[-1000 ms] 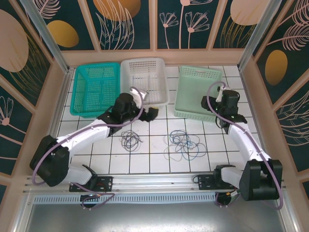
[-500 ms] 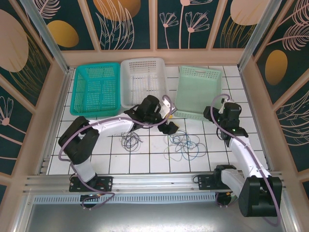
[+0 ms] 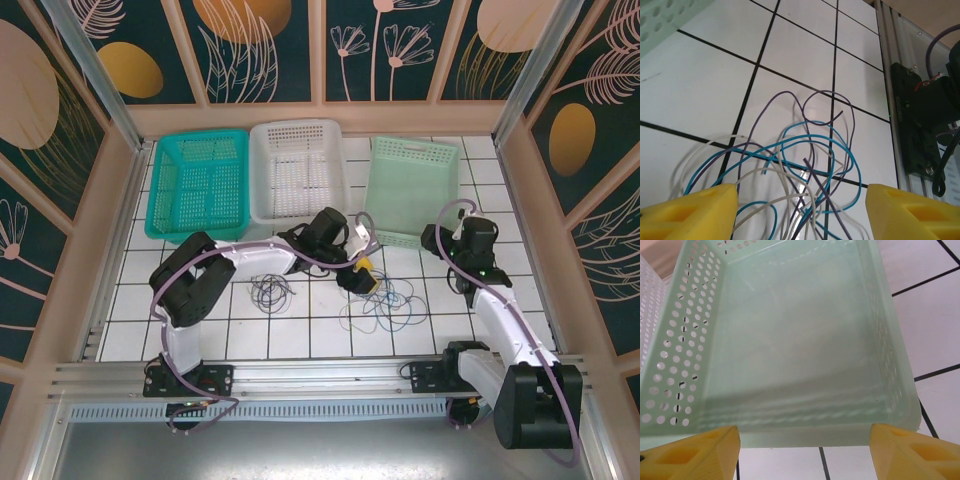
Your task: Untangle the cables
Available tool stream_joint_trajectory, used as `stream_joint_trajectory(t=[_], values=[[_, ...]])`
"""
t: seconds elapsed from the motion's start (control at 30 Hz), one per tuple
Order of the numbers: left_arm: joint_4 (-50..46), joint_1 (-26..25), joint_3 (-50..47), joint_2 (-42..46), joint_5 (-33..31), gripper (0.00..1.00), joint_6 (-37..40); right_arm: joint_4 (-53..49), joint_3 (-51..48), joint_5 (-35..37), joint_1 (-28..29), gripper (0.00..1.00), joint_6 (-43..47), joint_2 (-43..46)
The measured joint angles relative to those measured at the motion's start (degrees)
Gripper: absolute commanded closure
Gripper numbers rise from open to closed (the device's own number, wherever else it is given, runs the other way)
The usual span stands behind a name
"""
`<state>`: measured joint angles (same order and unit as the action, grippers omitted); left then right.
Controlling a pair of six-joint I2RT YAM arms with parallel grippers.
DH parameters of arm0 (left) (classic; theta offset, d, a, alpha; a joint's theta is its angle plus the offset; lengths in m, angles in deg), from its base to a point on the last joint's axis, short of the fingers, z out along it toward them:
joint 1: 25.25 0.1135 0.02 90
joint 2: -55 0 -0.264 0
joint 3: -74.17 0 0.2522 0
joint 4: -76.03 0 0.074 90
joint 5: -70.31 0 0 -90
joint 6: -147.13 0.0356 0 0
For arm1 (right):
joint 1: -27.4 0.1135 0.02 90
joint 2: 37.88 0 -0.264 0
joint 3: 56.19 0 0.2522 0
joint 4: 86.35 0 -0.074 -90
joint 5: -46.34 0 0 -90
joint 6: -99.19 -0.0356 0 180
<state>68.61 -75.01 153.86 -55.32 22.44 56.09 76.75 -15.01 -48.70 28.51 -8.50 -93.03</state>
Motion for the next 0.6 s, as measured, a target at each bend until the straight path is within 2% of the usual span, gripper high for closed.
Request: stream_joint_trajectory(t=[0.2, 0.33, 0.6], values=[[0.1, -0.5, 0.7, -2.3, 3.2, 0.41, 0.0, 0.2, -1.1, 0.0, 0.0, 0.30, -2.3, 0.5], [0.3, -0.5, 0.7, -3.3, 4.6, 0.42, 0.0, 0.3, -1.1, 0.0, 0.0, 0.30, -3.5, 1.2], [1.6, -0.5, 0.7, -3.9, 5.9, 0.52, 0.2, 0.2, -2.4, 0.0, 0.0, 0.31, -5.4, 3.0]])
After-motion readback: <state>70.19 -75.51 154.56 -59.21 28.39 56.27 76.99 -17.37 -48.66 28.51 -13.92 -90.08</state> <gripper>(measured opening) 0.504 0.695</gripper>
